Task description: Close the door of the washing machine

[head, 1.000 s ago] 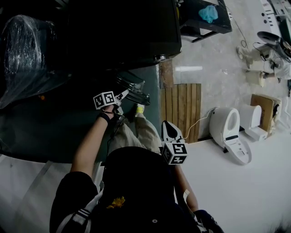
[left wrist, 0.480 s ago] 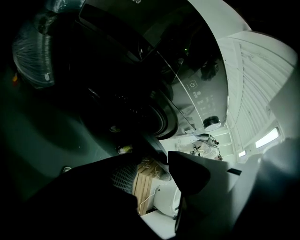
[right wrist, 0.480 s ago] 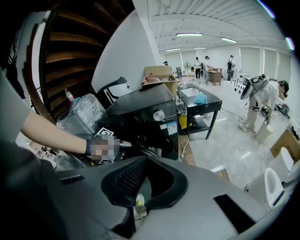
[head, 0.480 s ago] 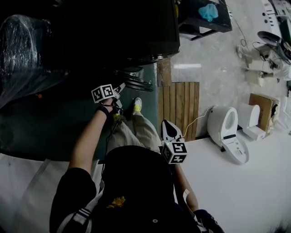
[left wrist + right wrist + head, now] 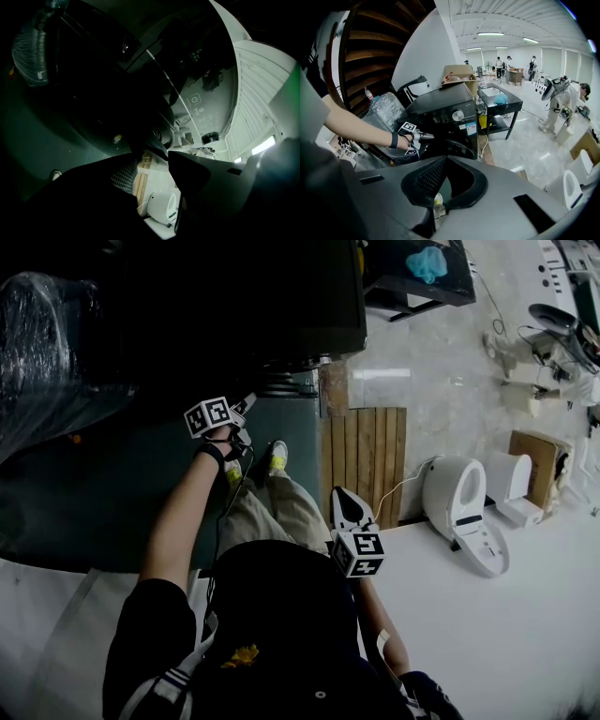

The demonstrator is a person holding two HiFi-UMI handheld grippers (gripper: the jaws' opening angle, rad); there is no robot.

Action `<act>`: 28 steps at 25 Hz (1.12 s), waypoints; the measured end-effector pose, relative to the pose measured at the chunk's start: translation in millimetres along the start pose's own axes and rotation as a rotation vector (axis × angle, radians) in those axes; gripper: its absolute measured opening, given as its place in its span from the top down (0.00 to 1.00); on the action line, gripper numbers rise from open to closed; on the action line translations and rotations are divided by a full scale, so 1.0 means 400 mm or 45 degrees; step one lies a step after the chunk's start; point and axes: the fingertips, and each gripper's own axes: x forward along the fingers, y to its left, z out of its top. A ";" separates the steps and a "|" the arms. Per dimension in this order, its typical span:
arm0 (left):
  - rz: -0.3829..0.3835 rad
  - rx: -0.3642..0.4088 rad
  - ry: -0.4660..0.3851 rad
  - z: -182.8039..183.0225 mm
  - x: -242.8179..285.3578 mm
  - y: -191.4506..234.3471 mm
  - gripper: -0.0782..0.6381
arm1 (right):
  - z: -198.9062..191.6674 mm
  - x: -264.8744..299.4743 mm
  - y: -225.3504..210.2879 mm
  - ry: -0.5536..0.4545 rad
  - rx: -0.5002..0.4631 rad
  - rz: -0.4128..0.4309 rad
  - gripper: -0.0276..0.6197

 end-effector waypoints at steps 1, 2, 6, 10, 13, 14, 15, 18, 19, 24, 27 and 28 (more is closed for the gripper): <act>-0.004 0.003 -0.003 0.010 0.008 -0.003 0.58 | -0.001 0.001 -0.003 0.001 -0.002 -0.001 0.91; -0.006 0.004 -0.005 0.020 0.017 -0.006 0.58 | 0.000 0.003 -0.004 0.003 -0.001 0.000 0.91; -0.007 -0.003 -0.003 0.058 0.042 -0.020 0.59 | 0.005 0.006 -0.008 0.009 -0.004 0.000 0.91; -0.024 -0.032 -0.042 0.064 0.042 -0.020 0.59 | 0.018 0.007 -0.005 0.018 -0.018 0.005 0.91; -0.034 -0.071 -0.084 0.073 0.051 -0.024 0.58 | 0.028 0.012 -0.011 0.020 -0.034 0.005 0.91; -0.043 -0.091 -0.091 0.075 0.058 -0.025 0.58 | 0.032 0.012 -0.012 0.018 -0.039 0.004 0.91; -0.049 -0.117 -0.098 0.076 0.064 -0.024 0.57 | 0.035 0.011 -0.011 0.013 -0.044 0.004 0.91; -0.058 -0.188 -0.139 0.081 0.077 -0.025 0.54 | 0.032 0.002 -0.004 -0.005 -0.060 0.004 0.91; -0.068 -0.192 -0.153 0.082 0.078 -0.026 0.54 | 0.027 -0.003 0.000 -0.012 -0.063 0.004 0.91; -0.086 -0.174 -0.178 0.083 0.072 -0.030 0.55 | 0.003 -0.028 0.010 -0.049 -0.070 -0.008 0.91; -0.035 -0.131 -0.142 0.076 0.059 -0.034 0.61 | 0.018 -0.039 0.003 -0.095 -0.055 -0.010 0.91; -0.005 -0.092 -0.131 0.068 0.049 -0.038 0.65 | 0.030 -0.039 0.001 -0.111 -0.057 -0.007 0.91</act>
